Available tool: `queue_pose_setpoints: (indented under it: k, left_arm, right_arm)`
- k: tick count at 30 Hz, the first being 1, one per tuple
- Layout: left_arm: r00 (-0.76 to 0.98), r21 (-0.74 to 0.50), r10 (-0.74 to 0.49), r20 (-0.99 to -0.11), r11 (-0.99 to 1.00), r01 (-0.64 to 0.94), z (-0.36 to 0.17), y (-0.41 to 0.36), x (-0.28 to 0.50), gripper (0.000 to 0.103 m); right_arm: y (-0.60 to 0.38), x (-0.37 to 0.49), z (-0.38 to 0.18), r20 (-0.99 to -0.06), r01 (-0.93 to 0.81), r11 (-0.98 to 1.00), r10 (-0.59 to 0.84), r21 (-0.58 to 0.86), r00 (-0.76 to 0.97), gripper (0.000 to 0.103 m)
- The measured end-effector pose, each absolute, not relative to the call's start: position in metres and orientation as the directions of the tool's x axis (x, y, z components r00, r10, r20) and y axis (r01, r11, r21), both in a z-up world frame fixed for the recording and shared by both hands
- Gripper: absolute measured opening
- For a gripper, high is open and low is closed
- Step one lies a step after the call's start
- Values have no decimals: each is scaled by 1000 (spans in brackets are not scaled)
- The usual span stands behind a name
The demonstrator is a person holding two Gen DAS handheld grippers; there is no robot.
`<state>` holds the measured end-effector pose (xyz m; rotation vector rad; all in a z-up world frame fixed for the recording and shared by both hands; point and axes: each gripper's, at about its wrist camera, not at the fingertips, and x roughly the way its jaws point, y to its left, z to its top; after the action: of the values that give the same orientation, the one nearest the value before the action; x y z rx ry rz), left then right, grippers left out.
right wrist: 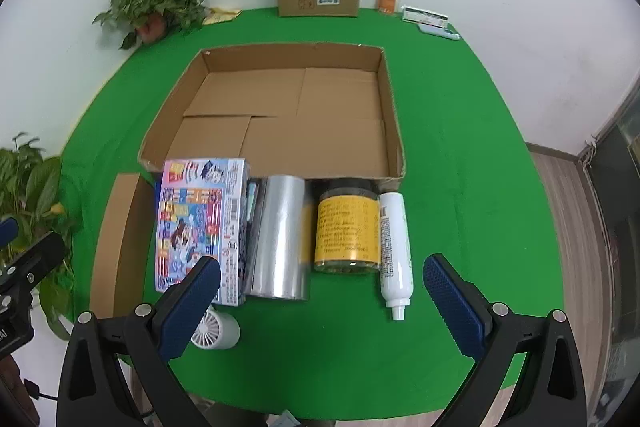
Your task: Organize rigid objects
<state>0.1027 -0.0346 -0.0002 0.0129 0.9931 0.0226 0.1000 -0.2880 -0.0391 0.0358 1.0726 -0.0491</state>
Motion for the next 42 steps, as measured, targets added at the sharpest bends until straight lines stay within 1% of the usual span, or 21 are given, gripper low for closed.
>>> queue_pose_setpoints:
  k: [6, 13, 18, 22, 24, 27, 33, 37, 38, 39, 40, 41, 42]
  left_arm:
    - [538, 13, 4, -843, 1000, 13, -3, -38, 109, 100]
    - [513, -3, 3, -858, 1000, -11, -11, -28, 104, 100]
    - [494, -29, -17, -869, 999, -17, -20, -10, 100, 100]
    - [464, -53, -45, -885, 999, -4, -27, 14, 110, 100]
    - [455, -87, -74, -888, 996, -6, -32, 30, 114, 100]
    - [395, -95, -88, -914, 995, 1, -54, 51, 118, 100]
    - [240, -134, -131, -962, 991, 4, -120, 88, 120, 99]
    - [164, -169, -166, -972, 986, -2, -161, 100, 119, 99]
    - [141, -178, -175, -974, 984, -5, -174, 103, 119, 98]
    - [121, -184, -182, -976, 983, -5, -182, 104, 119, 90]
    - [90, -187, -186, -978, 982, -9, -193, 105, 119, 77]
    - [64, -188, -187, -980, 982, -18, -201, 107, 118, 71]
    - [48, -206, -204, -978, 978, -31, -207, 110, 116, 70]
  right_arm:
    - [-292, 100, -40, -884, 80, 997, -38, -1, 467, 102]
    - [-286, 97, -47, -894, 64, 998, -41, -14, 445, 102]
    - [-269, 97, -52, -903, 51, 998, -53, -34, 426, 102]
    - [-247, 102, -53, -909, 61, 997, -68, -47, 412, 102]
    - [-235, 103, -52, -907, 61, 997, -65, -43, 417, 102]
    - [-210, 108, -59, -919, 24, 998, -61, -56, 388, 102]
    - [-166, 120, -69, -933, 1, 1000, -5, -5, 360, 102]
    - [-136, 133, -68, -939, -41, 999, 44, 32, 340, 102]
    - [-127, 138, -68, -941, -50, 998, 56, 42, 335, 102]
    - [-122, 142, -68, -942, -54, 997, 62, 47, 329, 102]
    - [-115, 148, -70, -947, -55, 997, 71, 56, 314, 102]
    - [-109, 153, -72, -952, -52, 996, 82, 69, 296, 102]
    - [-104, 158, -75, -957, -45, 995, 97, 88, 275, 102]
